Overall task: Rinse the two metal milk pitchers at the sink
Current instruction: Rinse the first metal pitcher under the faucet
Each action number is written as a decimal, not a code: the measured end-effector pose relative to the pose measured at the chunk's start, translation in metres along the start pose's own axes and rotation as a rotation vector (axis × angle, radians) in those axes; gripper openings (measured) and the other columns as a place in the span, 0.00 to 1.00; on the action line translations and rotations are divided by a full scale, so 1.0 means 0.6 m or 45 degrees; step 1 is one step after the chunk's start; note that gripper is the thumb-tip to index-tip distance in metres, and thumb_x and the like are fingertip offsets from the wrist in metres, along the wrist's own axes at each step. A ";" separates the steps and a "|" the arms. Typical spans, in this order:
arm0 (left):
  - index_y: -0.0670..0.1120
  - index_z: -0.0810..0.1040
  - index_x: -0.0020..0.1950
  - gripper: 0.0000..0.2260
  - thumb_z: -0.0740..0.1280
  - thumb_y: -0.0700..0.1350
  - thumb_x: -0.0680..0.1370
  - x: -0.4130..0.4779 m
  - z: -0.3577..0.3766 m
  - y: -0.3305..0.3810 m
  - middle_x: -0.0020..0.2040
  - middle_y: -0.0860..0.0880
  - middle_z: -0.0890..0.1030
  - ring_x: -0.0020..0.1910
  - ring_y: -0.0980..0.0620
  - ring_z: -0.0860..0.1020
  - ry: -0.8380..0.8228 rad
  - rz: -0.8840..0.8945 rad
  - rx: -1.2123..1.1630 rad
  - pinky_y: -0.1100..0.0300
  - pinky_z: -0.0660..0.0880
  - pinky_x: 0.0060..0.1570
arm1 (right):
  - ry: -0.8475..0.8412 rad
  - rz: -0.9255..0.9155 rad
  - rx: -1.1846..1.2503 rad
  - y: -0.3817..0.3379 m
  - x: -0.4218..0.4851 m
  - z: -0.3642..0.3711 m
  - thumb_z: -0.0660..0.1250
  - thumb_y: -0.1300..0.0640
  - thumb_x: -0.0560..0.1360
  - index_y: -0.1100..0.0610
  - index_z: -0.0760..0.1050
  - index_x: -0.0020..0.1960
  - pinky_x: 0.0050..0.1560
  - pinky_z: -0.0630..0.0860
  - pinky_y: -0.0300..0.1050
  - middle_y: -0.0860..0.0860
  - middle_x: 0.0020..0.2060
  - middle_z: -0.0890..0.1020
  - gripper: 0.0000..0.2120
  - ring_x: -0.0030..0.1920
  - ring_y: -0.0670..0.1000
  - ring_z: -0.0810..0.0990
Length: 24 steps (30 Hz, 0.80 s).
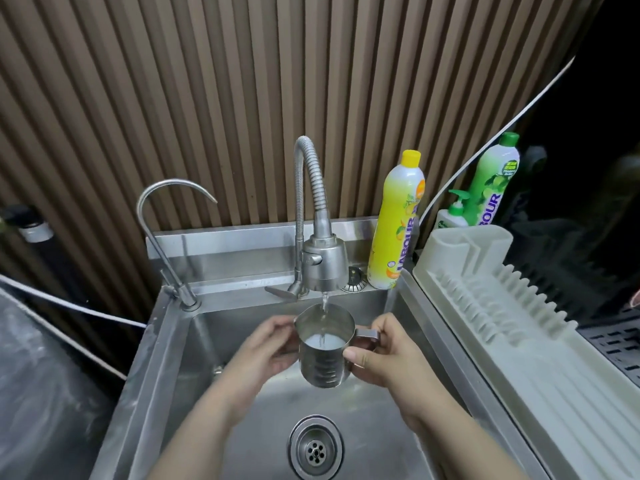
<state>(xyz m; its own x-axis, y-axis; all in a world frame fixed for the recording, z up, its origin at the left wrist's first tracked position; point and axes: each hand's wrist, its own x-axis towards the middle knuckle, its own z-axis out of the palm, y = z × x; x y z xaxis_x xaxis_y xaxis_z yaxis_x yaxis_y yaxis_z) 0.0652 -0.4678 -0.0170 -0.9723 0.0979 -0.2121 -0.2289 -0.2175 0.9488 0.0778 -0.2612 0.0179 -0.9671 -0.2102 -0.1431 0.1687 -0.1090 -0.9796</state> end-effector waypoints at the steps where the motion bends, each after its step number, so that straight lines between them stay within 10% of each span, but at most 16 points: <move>1: 0.45 0.78 0.57 0.09 0.62 0.40 0.79 -0.018 0.003 0.003 0.54 0.45 0.83 0.52 0.50 0.81 -0.019 0.027 0.024 0.51 0.75 0.61 | -0.022 0.001 -0.002 -0.002 0.002 -0.003 0.74 0.62 0.64 0.53 0.63 0.37 0.47 0.72 0.54 0.45 0.33 0.79 0.18 0.39 0.51 0.72; 5: 0.49 0.73 0.66 0.26 0.72 0.51 0.68 -0.066 0.025 0.006 0.61 0.52 0.81 0.61 0.54 0.79 0.002 0.110 0.123 0.53 0.75 0.63 | -0.106 0.017 -0.018 -0.009 0.009 -0.012 0.71 0.69 0.70 0.54 0.62 0.39 0.50 0.74 0.53 0.45 0.35 0.80 0.19 0.42 0.51 0.75; 11: 0.52 0.75 0.62 0.17 0.71 0.42 0.74 -0.079 0.068 0.005 0.54 0.59 0.84 0.59 0.54 0.80 0.219 0.212 0.134 0.51 0.76 0.60 | -0.174 0.044 -0.024 -0.020 0.017 -0.022 0.69 0.68 0.72 0.54 0.61 0.40 0.55 0.79 0.53 0.45 0.36 0.80 0.17 0.40 0.47 0.78; 24: 0.52 0.76 0.63 0.28 0.73 0.55 0.64 -0.086 0.077 0.023 0.60 0.56 0.82 0.63 0.51 0.78 0.267 0.323 0.080 0.45 0.74 0.64 | -0.270 -0.056 0.087 -0.042 0.022 -0.017 0.67 0.71 0.72 0.58 0.63 0.45 0.56 0.77 0.62 0.56 0.43 0.80 0.15 0.44 0.53 0.78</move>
<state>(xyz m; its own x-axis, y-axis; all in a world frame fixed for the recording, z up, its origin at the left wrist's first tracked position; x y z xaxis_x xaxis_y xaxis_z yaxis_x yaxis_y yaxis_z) 0.1141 -0.4311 0.0175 -0.9879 -0.1552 -0.0048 0.0185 -0.1480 0.9888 0.0590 -0.2514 0.0392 -0.9134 -0.4026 -0.0607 0.1468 -0.1867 -0.9714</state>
